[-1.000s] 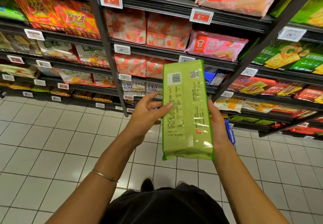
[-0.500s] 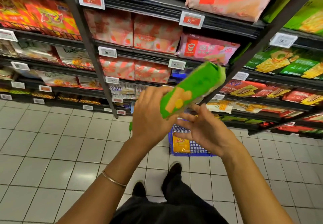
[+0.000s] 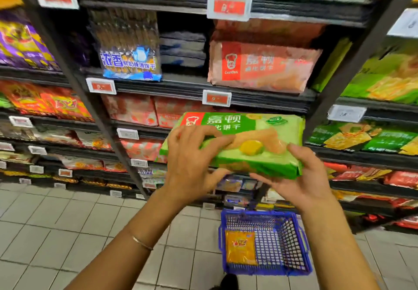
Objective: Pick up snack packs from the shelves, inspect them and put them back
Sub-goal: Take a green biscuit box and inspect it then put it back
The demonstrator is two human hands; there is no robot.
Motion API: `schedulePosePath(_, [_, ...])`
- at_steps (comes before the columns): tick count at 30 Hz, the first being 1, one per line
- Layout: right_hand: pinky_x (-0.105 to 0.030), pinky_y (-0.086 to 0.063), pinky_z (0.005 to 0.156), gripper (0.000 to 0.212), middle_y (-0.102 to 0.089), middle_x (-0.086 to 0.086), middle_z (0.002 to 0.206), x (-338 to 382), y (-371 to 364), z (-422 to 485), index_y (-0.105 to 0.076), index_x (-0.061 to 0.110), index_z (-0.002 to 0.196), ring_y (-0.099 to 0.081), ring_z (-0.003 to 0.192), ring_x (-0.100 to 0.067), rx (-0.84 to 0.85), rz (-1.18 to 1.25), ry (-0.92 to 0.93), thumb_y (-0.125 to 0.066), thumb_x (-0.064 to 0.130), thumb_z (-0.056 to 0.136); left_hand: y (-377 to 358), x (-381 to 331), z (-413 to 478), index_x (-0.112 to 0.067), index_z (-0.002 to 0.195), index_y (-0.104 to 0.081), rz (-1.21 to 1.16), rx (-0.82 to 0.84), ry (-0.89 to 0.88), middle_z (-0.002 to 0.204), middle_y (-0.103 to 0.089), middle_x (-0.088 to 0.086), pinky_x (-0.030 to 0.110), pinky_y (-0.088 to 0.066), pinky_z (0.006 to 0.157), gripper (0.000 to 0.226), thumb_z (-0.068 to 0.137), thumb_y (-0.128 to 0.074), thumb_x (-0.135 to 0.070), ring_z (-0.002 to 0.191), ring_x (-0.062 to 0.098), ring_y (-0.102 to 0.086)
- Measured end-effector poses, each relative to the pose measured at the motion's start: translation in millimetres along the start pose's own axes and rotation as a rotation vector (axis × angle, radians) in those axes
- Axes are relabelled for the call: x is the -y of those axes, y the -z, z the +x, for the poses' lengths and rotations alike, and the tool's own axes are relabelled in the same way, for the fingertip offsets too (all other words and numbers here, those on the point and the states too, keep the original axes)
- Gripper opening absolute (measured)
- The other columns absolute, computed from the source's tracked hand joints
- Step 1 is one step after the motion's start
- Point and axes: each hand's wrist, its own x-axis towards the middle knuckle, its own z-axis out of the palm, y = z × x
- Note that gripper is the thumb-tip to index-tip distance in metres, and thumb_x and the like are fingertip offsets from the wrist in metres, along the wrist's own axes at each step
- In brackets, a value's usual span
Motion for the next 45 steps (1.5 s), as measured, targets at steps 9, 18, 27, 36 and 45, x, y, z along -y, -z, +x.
schedulePosePath(9, [-0.038, -0.063, 0.064, 0.06, -0.078, -0.002, 0.075, 103.1, 20.4, 19.7, -0.084, 0.015, 0.072, -0.076, 0.067, -0.021, 0.005, 0.003, 0.323, -0.097, 0.026, 0.014, 20.5, 5.5, 103.6, -0.024, 0.137, -0.056, -0.604, -0.235, 0.618, 0.13, -0.066, -0.003, 0.049, -0.057, 0.095, 0.078, 0.071, -0.08, -0.056, 0.116, 0.014, -0.067])
schedulePosePath(18, [-0.033, -0.06, 0.072, 0.035, -0.077, -0.009, 0.113, 212.4, -54.3, 67.9, -0.064, 0.009, 0.128, -0.07, 0.092, -0.033, -0.033, -0.455, 0.852, -0.063, 0.006, 0.093, 54.3, 24.4, 223.0, -0.025, 0.137, -0.053, -0.373, -0.406, 0.46, 0.123, -0.06, -0.021, 0.041, -0.054, 0.1, 0.077, 0.07, -0.086, -0.047, 0.114, 0.004, -0.061])
schedulePosePath(27, [-0.015, -0.049, 0.082, 0.028, -0.072, -0.001, 0.118, 274.1, -83.4, 108.7, -0.058, 0.022, 0.129, -0.068, 0.106, -0.014, -0.69, -0.949, 1.112, -0.061, 0.016, 0.101, 47.6, 33.0, 308.0, -0.018, 0.145, -0.051, -0.164, -0.323, 0.309, 0.133, -0.065, 0.003, 0.043, -0.051, 0.1, 0.075, 0.08, -0.088, -0.028, 0.119, 0.026, -0.062])
schedulePosePath(36, [-0.031, -0.048, 0.091, 0.041, -0.068, -0.003, 0.127, 266.0, -79.6, 119.5, -0.057, 0.015, 0.139, -0.063, 0.108, -0.015, -0.849, -1.066, 1.071, -0.066, 0.02, 0.099, 20.5, 53.0, 303.1, -0.018, 0.146, -0.045, -0.034, -0.228, 0.283, 0.131, -0.055, 0.005, 0.045, -0.054, 0.084, 0.068, 0.089, -0.079, -0.032, 0.108, 0.028, -0.062])
schedulePosePath(45, [-0.035, -0.046, 0.101, 0.052, -0.063, -0.006, 0.137, 251.9, -83.0, 123.2, -0.048, 0.013, 0.148, -0.058, 0.126, -0.025, -0.917, -1.065, 1.089, -0.066, 0.021, 0.1, 15.5, 41.6, 303.6, -0.012, 0.148, -0.043, 0.229, -0.21, 0.234, 0.13, -0.054, 0.005, 0.026, -0.033, 0.052, 0.073, 0.09, -0.073, -0.045, 0.101, 0.025, -0.066])
